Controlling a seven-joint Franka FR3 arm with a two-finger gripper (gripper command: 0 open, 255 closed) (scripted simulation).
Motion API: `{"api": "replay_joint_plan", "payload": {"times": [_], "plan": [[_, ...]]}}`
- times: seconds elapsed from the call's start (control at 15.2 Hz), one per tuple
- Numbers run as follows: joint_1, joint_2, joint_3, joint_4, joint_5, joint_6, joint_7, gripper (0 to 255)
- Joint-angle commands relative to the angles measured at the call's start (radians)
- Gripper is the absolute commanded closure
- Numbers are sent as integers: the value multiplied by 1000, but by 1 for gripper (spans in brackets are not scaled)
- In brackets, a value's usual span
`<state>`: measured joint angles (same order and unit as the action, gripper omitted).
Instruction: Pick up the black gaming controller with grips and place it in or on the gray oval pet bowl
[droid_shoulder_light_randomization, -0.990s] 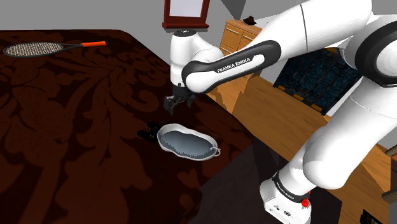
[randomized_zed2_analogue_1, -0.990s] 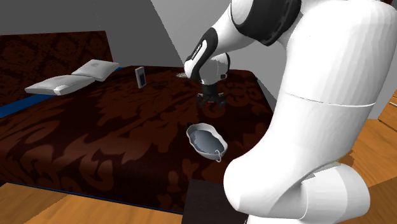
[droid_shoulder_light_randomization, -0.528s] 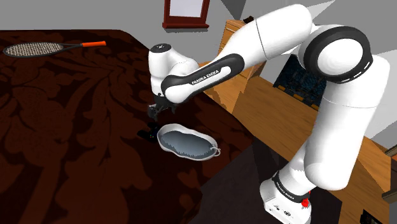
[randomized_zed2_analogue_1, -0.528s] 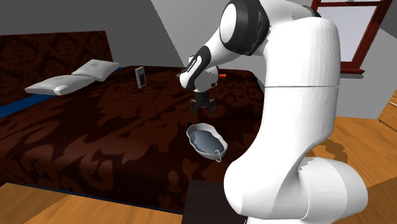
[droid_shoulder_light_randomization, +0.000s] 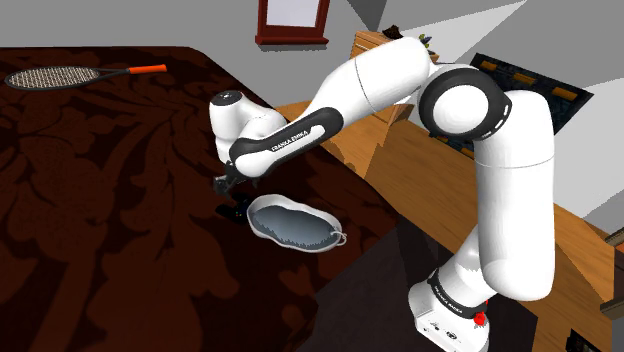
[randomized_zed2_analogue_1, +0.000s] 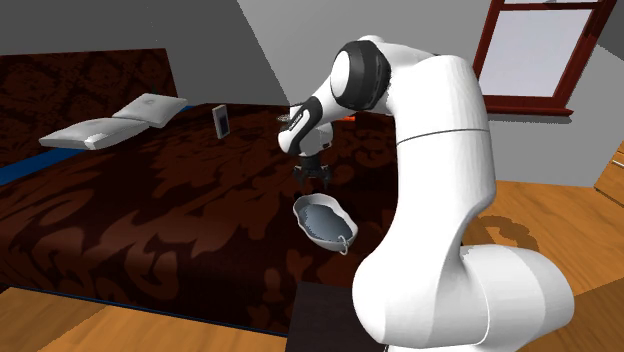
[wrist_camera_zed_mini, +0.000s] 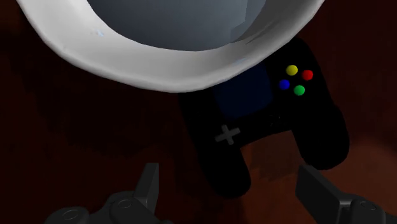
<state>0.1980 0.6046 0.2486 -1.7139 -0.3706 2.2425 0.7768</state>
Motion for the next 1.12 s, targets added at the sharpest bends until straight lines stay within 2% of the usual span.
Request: {"api": "replay_joint_plan", "payload": {"times": [0.0, 0.26, 0.73, 0.79, 1.06], "plan": [[1, 14, -5, -8, -8, 22, 6, 0], [2, 45, -14, -9, -20, 54, 13, 0], [2, 45, -15, -9, -19, 54, 13, 0], [2, 44, -15, -11, -20, 54, 13, 255], [2, 45, -15, -10, -20, 55, 13, 255]]}}
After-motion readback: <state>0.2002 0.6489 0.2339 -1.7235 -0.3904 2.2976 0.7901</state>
